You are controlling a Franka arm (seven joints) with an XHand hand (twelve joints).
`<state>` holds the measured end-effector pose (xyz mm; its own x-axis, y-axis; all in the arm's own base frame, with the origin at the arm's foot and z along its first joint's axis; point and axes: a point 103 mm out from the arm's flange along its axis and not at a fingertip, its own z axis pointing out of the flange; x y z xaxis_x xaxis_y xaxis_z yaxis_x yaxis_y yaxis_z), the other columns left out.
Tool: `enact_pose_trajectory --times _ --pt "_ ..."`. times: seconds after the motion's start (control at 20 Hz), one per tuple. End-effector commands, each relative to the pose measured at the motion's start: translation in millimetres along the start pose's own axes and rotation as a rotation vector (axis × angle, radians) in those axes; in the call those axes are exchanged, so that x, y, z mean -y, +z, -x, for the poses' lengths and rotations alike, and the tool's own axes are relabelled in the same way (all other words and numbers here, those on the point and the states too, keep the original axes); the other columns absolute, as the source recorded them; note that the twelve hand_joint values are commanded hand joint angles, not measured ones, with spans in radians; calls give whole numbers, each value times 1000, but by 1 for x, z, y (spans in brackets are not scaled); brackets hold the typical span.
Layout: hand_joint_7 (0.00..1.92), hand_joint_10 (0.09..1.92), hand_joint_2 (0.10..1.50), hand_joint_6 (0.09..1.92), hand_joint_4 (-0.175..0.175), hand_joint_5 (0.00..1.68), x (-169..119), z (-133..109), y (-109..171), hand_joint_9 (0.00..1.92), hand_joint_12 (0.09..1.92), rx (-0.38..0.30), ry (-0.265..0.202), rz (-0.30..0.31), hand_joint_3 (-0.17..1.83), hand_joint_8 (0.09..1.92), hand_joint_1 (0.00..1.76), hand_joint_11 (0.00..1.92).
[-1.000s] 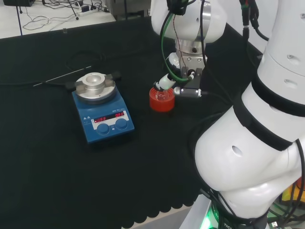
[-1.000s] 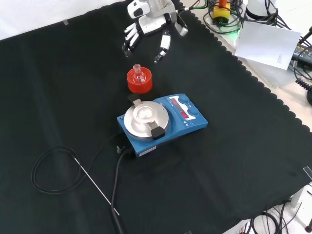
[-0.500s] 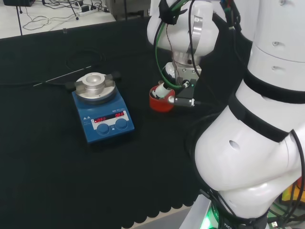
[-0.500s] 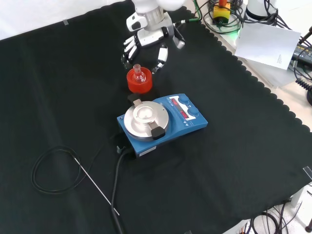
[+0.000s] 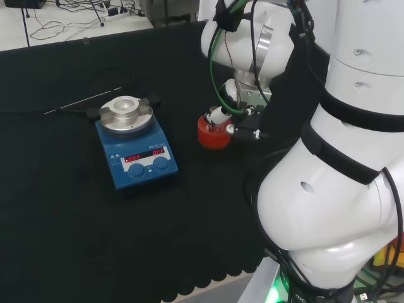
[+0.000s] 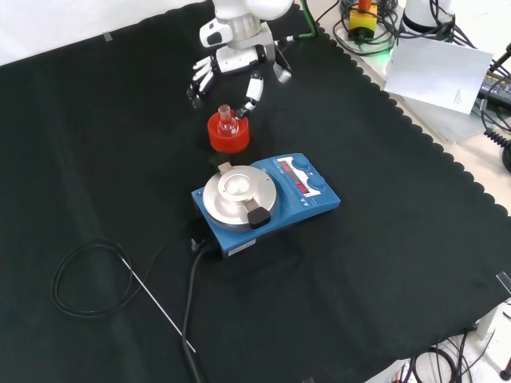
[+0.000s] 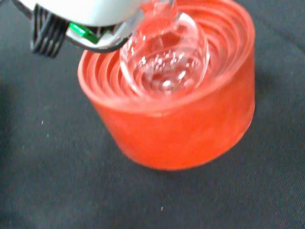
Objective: Pick up the round-bottom flask.
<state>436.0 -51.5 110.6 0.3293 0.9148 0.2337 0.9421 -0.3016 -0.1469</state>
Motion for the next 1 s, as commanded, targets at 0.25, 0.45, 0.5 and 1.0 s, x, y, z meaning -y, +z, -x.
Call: enact_pose_trajectory --times 0.25,0.45,0.5,1.0 --pt "311 639 554 237 -20 754 -6 3 -1 513 1391 9 -3 8 601 658 930 174" --pt "316 629 555 478 -14 736 -8 3 3 524 1393 5 -3 3 609 658 952 176" --pt "316 629 555 506 -14 741 -7 2 4 526 1394 11 -5 7 611 659 957 176" --pt "335 633 556 587 -15 802 -14 0 5 538 1391 30 -9 9 619 666 973 191"
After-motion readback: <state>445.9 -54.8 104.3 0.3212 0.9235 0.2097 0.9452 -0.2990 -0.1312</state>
